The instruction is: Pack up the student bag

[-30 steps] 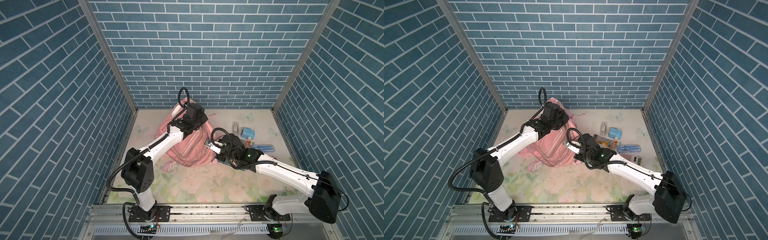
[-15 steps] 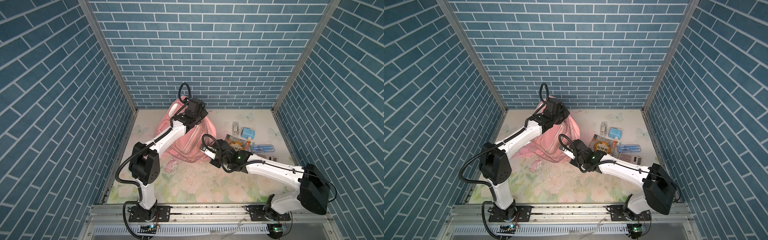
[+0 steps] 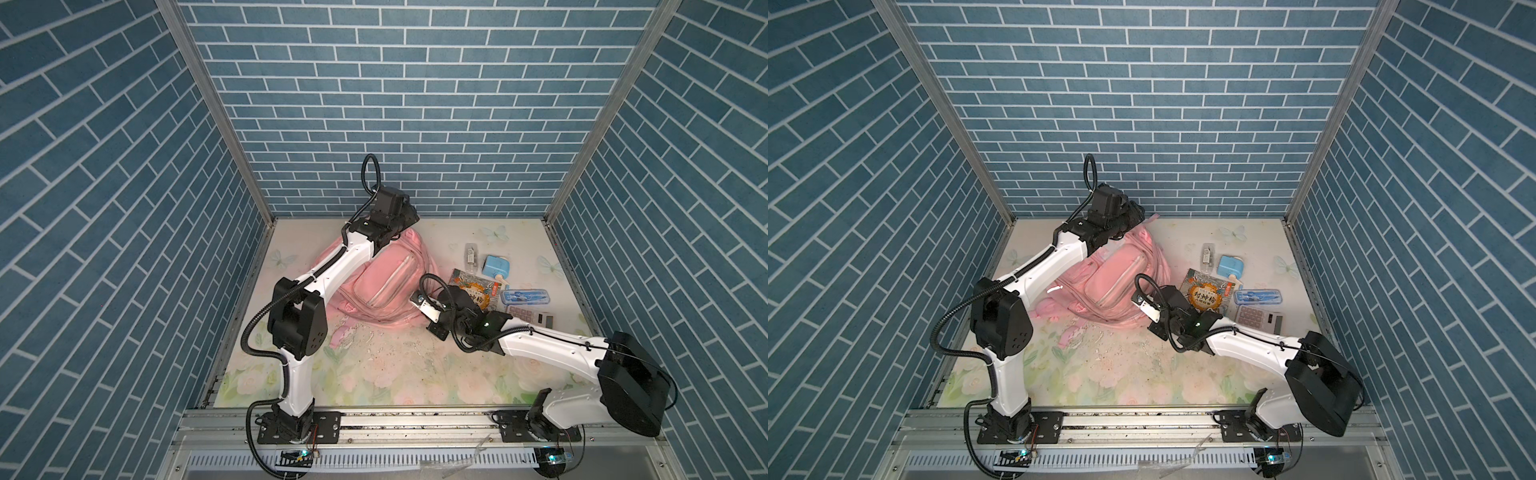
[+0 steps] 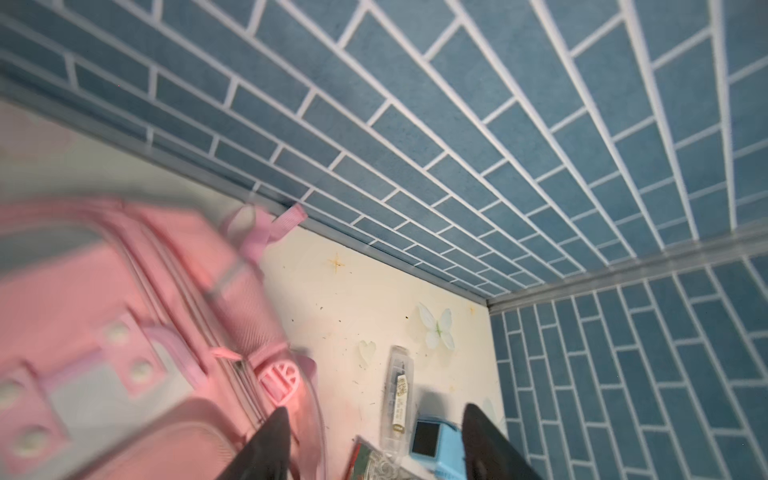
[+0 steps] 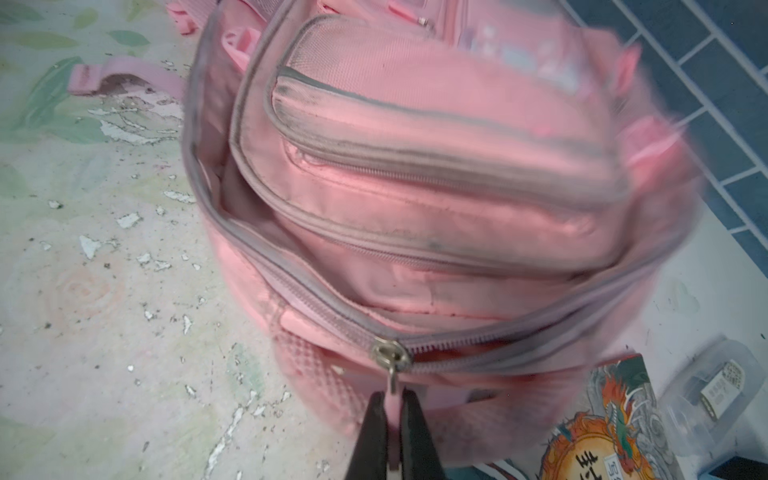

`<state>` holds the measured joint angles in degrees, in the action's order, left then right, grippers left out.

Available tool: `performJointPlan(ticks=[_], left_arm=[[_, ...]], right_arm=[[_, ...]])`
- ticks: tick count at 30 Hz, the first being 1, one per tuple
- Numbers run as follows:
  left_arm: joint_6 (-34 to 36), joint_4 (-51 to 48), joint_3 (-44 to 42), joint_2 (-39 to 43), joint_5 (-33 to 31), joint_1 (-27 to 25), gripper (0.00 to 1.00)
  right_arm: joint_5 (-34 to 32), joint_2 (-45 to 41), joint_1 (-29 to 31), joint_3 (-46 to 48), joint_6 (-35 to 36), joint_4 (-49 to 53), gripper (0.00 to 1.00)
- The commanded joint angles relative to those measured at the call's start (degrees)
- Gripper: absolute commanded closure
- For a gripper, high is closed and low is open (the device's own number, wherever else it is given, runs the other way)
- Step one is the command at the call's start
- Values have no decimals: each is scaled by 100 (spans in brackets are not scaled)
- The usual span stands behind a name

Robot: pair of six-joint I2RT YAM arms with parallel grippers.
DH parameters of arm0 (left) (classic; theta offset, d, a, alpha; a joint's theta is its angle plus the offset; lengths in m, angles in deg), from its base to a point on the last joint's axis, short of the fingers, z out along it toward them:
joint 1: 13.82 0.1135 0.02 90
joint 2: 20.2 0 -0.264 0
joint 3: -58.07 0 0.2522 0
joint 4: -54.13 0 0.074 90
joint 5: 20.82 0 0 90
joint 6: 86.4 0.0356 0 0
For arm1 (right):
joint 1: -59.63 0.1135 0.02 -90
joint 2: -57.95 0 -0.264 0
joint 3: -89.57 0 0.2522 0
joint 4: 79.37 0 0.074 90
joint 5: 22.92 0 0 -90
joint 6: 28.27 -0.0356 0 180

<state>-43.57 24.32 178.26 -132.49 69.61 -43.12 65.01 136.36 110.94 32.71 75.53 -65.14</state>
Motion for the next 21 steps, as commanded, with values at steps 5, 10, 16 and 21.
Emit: performJointPlan(ticks=[5, 10, 16, 21], left_arm=[[2624, -1259, -756, 468, 805, 229, 28], [3848, -1904, -1731, 901, 492, -203, 28], [4290, -1882, -2532, 1228, 401, -853, 28], [4256, -2068, -2583, 1005, 462, -1108, 27]], right_arm=[[940, -489, -373, 223, 285, -189, 100], [1074, -684, -467, 486, 204, -344, 100], [1064, -831, -508, 687, 114, -429, 100], [995, -921, -508, 757, 53, -440, 100]])
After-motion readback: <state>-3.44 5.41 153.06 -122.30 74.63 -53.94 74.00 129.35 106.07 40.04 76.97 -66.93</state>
